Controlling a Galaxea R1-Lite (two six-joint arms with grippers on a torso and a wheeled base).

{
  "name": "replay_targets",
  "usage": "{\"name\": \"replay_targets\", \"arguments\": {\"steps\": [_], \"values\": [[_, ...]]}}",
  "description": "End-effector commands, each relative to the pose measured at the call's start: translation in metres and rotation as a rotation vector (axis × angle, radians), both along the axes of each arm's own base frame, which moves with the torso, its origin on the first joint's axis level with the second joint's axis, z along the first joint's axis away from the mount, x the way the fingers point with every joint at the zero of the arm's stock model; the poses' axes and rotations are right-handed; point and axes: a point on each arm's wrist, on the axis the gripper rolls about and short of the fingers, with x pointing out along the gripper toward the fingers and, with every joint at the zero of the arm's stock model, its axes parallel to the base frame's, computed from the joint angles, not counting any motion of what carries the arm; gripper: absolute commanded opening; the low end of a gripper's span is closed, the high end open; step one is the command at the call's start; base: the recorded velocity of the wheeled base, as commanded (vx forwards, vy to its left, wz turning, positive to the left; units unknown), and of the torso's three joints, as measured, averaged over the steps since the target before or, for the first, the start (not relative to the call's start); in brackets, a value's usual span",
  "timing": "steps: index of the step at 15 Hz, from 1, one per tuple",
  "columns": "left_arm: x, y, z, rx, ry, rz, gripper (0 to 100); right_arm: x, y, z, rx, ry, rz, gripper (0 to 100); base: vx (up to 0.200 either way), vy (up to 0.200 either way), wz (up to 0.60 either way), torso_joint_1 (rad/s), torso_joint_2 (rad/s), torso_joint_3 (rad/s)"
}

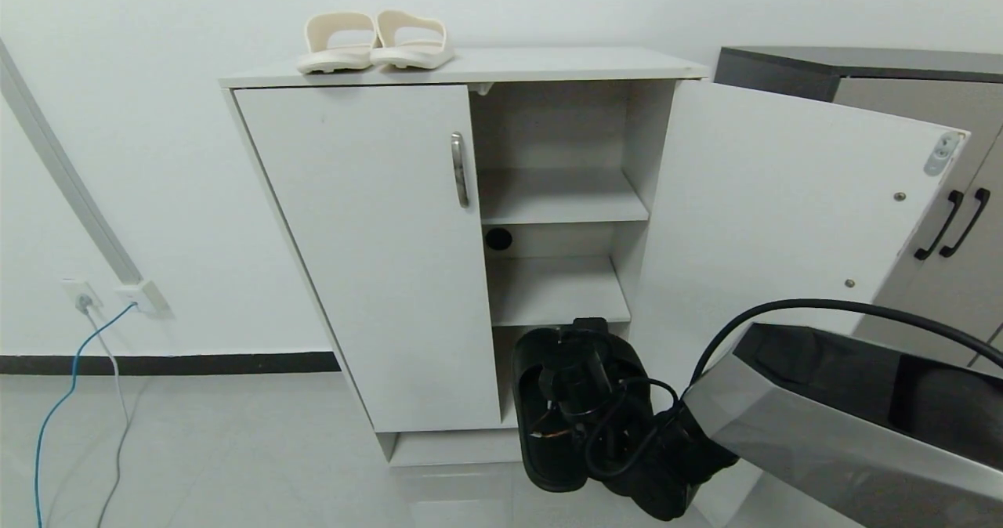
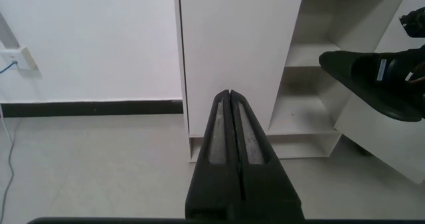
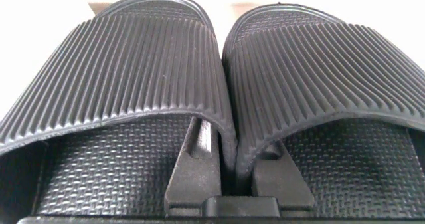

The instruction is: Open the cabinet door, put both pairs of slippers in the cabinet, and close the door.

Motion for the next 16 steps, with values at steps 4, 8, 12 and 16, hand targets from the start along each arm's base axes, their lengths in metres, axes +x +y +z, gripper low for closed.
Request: {"name": "replay_targets", "arguments": {"steps": [4,8,12,16], "values": [[0.0,0.0,0.0,-0.002,0.001,0.002,0,-0.001,0.005,-0.01,-0.017,0.006,0.005,0,0.0,0.0,0.0,0.004,0.0,-0.188],[0.0,0.0,0.0,-0.002,0.001,0.002,0,0.001,0.01,-0.024,-0.048,-0.012,-0.022,0,0.0,0.0,0.0,-0.002,0.0,-0.198],[0.0,0.0,0.0,-0.002,0.001,0.002,0,0.002,0.009,-0.018,-0.074,-0.199,-0.009,0,0.0,0.0,0.0,-0.005,0.0,-0.162],[0.0,0.0,0.0,-0.002,0.001,0.002,0,0.005,0.005,-0.016,-0.134,-0.362,-0.007,0,0.0,0.0,0.0,0.0,0.0,0.0]]}}
